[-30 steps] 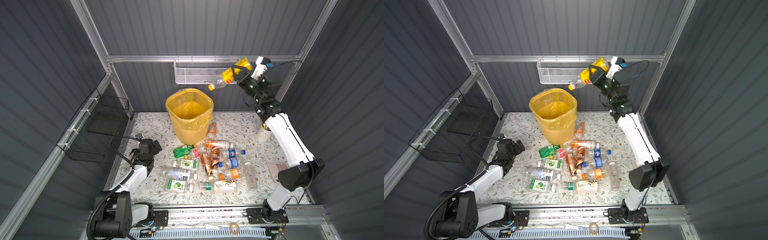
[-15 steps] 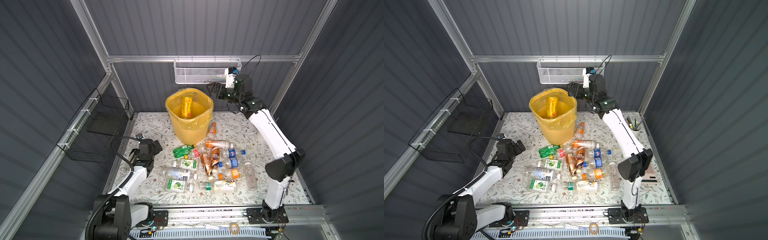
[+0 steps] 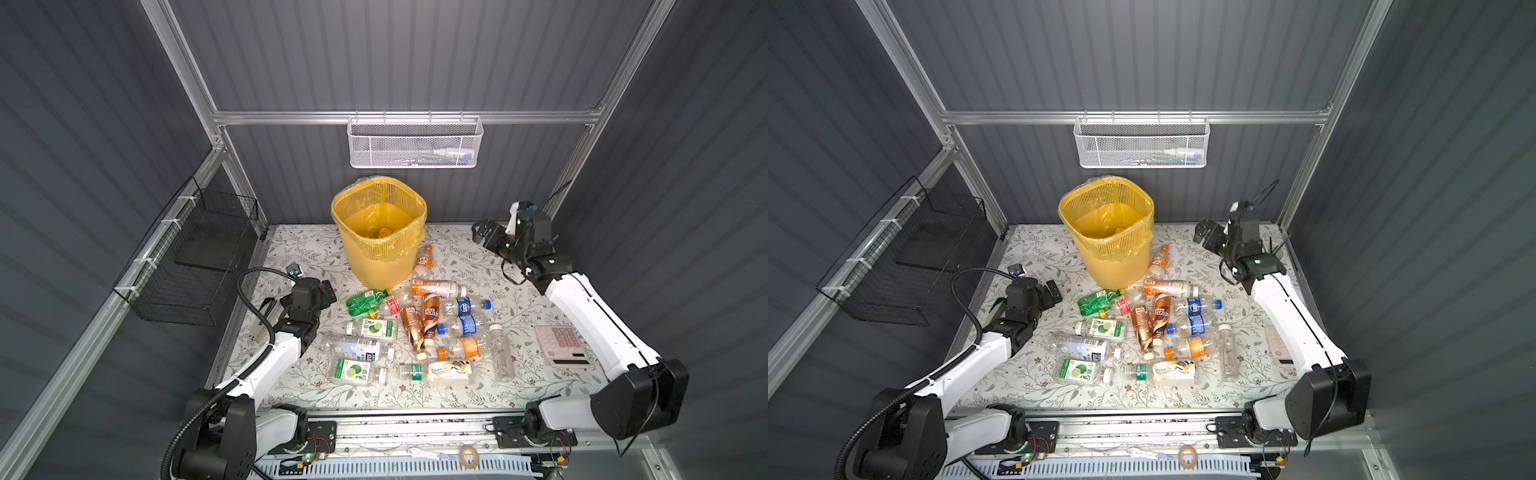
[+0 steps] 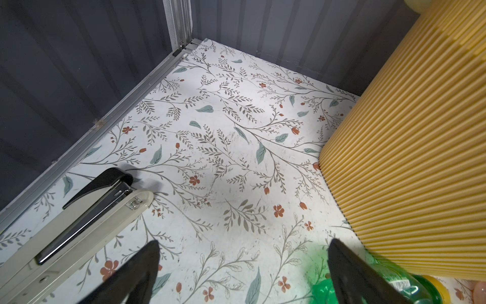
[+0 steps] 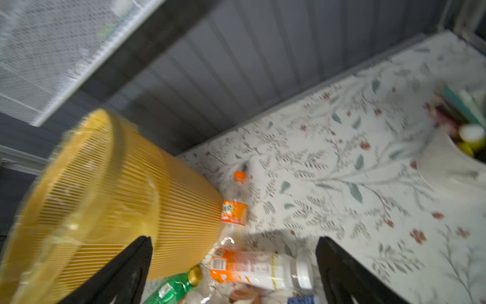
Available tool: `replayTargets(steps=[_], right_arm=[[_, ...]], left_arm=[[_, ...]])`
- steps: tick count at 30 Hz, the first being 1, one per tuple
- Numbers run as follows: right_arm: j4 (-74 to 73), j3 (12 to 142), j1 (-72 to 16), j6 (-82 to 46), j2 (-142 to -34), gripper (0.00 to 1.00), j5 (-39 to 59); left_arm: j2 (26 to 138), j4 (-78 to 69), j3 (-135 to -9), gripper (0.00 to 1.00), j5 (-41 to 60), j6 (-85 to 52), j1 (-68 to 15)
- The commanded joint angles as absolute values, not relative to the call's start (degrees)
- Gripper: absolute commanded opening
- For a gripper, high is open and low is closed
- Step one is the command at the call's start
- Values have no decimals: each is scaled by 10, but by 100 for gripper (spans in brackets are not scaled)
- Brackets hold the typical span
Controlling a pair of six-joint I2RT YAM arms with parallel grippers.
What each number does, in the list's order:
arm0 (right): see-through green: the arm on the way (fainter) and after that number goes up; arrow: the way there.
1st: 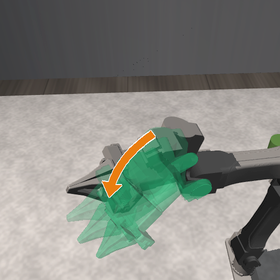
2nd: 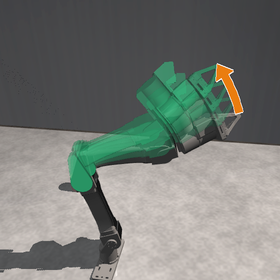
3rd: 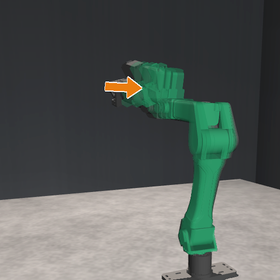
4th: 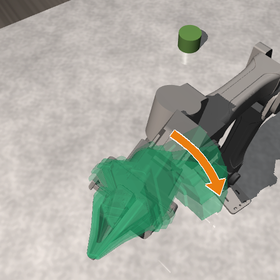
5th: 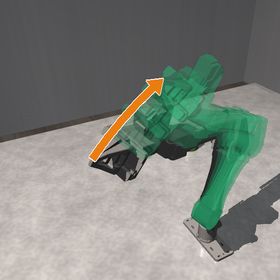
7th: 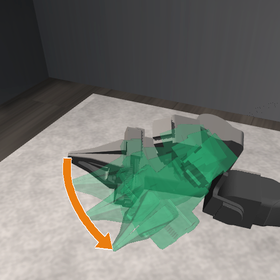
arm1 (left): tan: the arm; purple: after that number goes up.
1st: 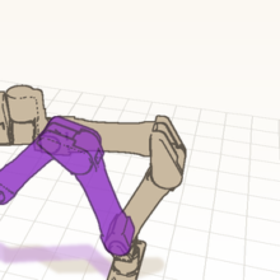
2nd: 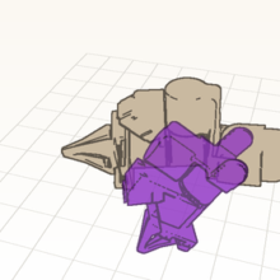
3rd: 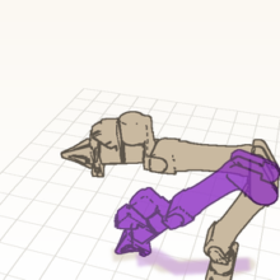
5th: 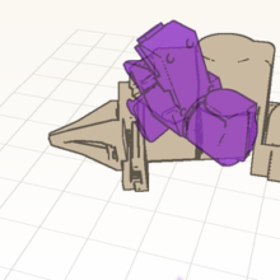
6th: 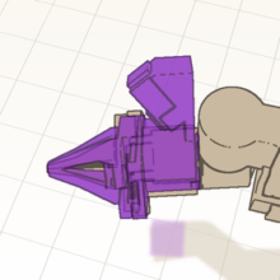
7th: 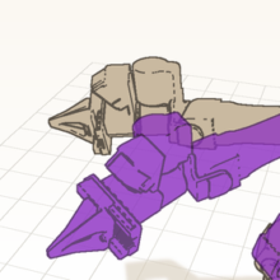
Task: Throw the plastic bottles in the bin
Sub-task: 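Lower the right gripper into the pile and grasp the clear white-capped bottle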
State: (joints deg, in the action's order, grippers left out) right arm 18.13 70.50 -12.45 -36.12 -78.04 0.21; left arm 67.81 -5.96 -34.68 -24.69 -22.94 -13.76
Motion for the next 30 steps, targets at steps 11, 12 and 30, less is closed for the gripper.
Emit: replayTargets(steps=[11, 12, 30], right_arm=[[386, 495, -106, -415, -630, 98, -45], [394, 481, -106, -420, -614, 97, -45], [506, 325, -157, -487, -464, 75, -61]], left_arm=[[623, -4, -337, 99, -279, -248, -167], [624, -3, -334, 100, -279, -250, -167], [681, -27, -342, 99, -241, -268, -174]])
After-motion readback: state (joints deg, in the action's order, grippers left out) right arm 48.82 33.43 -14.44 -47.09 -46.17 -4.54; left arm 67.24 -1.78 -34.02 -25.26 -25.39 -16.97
